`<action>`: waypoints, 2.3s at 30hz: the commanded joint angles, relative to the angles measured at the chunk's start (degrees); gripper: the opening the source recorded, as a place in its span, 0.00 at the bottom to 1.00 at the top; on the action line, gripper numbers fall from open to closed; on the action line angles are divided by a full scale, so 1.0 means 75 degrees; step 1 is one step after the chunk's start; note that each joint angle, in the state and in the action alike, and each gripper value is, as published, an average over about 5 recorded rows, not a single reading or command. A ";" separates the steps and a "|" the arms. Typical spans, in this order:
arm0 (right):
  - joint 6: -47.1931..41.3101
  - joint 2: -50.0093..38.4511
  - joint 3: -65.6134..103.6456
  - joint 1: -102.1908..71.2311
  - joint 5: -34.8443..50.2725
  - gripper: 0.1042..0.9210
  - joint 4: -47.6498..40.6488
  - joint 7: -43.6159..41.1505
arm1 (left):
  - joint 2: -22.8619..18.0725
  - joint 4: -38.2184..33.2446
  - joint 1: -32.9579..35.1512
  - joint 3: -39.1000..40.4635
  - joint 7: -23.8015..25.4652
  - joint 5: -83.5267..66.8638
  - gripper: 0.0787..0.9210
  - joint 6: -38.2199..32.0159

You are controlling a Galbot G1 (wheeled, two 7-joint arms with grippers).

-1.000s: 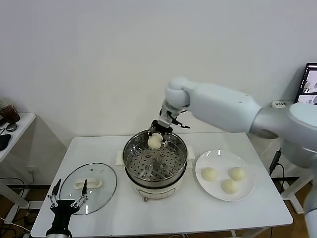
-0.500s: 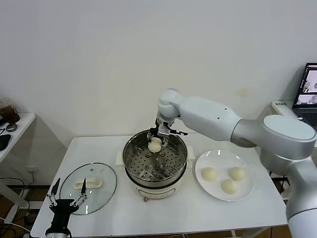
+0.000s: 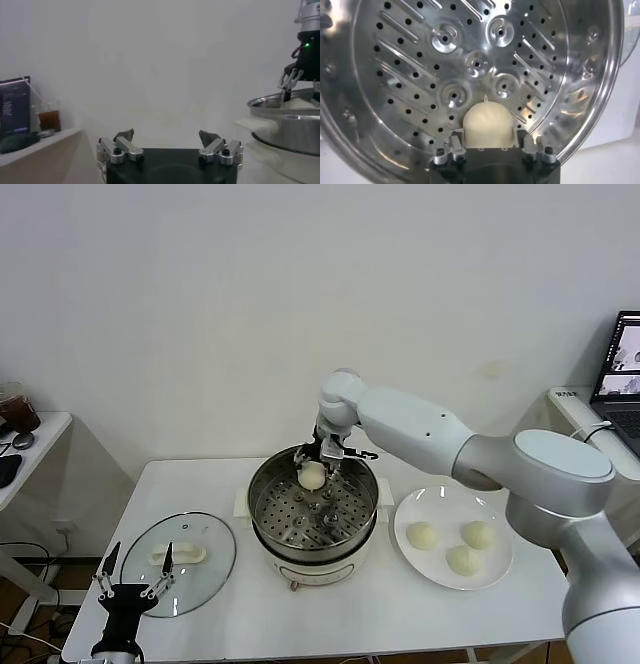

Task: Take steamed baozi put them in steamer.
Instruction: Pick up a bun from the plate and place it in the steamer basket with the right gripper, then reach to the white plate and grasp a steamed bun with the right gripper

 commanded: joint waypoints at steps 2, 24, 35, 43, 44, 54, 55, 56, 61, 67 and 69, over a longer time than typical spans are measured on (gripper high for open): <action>-0.0262 -0.0297 -0.0072 0.0361 0.0879 0.83 0.0577 -0.0033 | 0.0012 -0.0028 0.0016 -0.0014 0.0001 0.0000 0.88 0.0014; -0.9395 -0.5829 -0.1622 0.2192 0.5827 0.88 0.5337 -0.0844 | 0.0291 -0.0112 -0.0090 0.0019 0.0046 -0.0108 0.88 0.0083; -0.8759 -0.6326 -0.0415 -0.0507 0.4373 0.88 0.4619 -0.0857 | 0.0244 -0.0061 -0.0097 0.0024 0.0048 -0.0006 0.88 0.0057; -0.8387 -0.5584 0.0452 -0.1919 0.3650 0.88 0.3840 -0.0837 | 0.0204 -0.0071 -0.0039 0.0004 0.0061 0.0104 0.88 0.0081; -0.8328 -0.5484 0.0521 -0.2029 0.3600 0.88 0.3732 -0.0817 | 0.0198 -0.0068 -0.0037 0.0000 0.0062 0.0109 0.88 0.0083; -0.7718 -0.4705 0.1374 -0.2787 0.3075 0.88 0.2875 -0.0805 | 0.0166 -0.0030 -0.0054 -0.0022 0.0072 0.0154 0.88 0.0086; -0.7632 -0.4640 0.1395 -0.2793 0.3029 0.88 0.2784 -0.0815 | 0.0158 -0.0029 -0.0058 -0.0015 0.0073 0.0162 0.88 0.0086; -0.7549 -0.4577 0.1410 -0.2797 0.2983 0.88 0.2692 -0.0824 | 0.0150 -0.0028 -0.0062 -0.0007 0.0074 0.0171 0.88 0.0085; -0.7109 -0.4265 0.1534 -0.2873 0.2711 0.88 0.2222 -0.0907 | 0.0127 -0.0011 -0.0081 0.0008 0.0072 0.0192 0.88 0.0085; -0.6771 -0.4007 0.1630 -0.2944 0.2512 0.88 0.1835 -0.1001 | 0.0136 0.0005 -0.0081 -0.0043 0.0066 0.0184 0.88 0.0078; -0.6778 -0.3951 0.1676 -0.2964 0.2464 0.88 0.1753 -0.1003 | 0.0134 0.0014 -0.0079 -0.0054 0.0063 0.0182 0.88 0.0073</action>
